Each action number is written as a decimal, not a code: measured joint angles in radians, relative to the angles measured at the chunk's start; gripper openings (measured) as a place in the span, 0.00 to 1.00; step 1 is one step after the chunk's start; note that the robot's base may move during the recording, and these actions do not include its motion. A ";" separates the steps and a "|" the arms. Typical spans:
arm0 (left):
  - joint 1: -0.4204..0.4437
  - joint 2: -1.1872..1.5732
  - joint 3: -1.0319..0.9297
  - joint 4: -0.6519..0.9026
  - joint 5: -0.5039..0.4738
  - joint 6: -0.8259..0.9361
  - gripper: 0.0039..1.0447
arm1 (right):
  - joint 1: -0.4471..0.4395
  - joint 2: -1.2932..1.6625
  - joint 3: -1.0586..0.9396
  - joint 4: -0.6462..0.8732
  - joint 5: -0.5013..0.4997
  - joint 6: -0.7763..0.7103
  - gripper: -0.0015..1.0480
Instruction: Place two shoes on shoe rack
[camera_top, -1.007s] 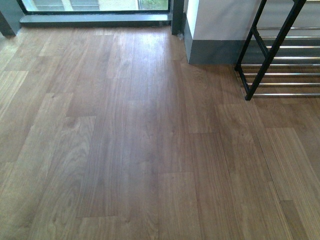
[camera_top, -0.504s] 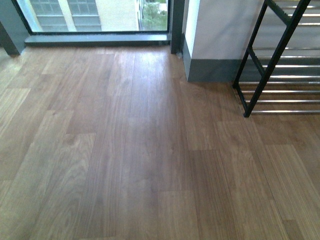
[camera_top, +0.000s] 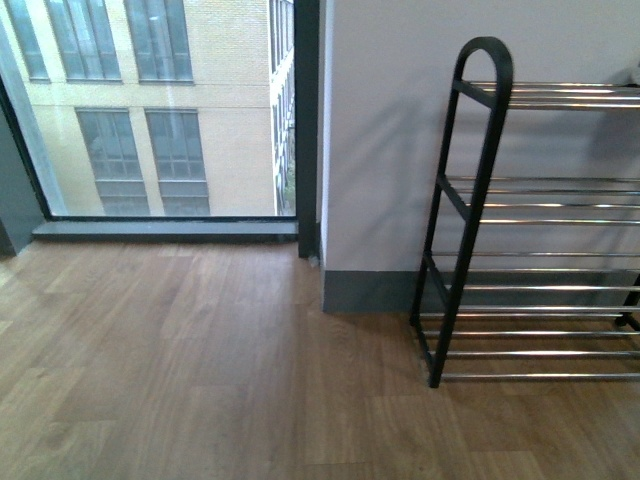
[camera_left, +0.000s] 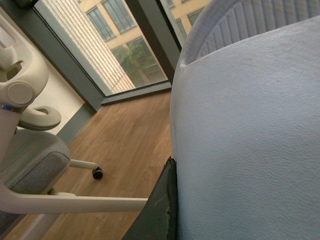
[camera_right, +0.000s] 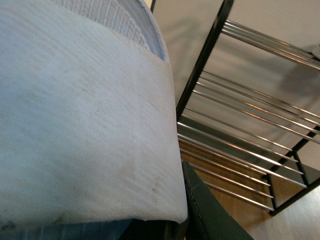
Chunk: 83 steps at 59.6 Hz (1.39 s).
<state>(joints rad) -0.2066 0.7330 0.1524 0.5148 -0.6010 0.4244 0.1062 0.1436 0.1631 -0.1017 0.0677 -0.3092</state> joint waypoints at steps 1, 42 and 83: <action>0.000 0.000 0.000 0.000 0.000 0.000 0.02 | 0.000 0.000 0.000 0.000 0.000 0.000 0.02; -0.002 0.000 -0.001 0.000 0.002 0.000 0.02 | 0.004 0.000 -0.004 0.002 0.004 0.002 0.02; -0.002 0.002 -0.002 0.000 0.003 0.000 0.02 | 0.004 0.000 -0.004 0.002 0.004 0.002 0.02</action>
<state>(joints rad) -0.2085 0.7353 0.1509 0.5148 -0.5983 0.4248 0.1104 0.1436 0.1593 -0.0998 0.0715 -0.3069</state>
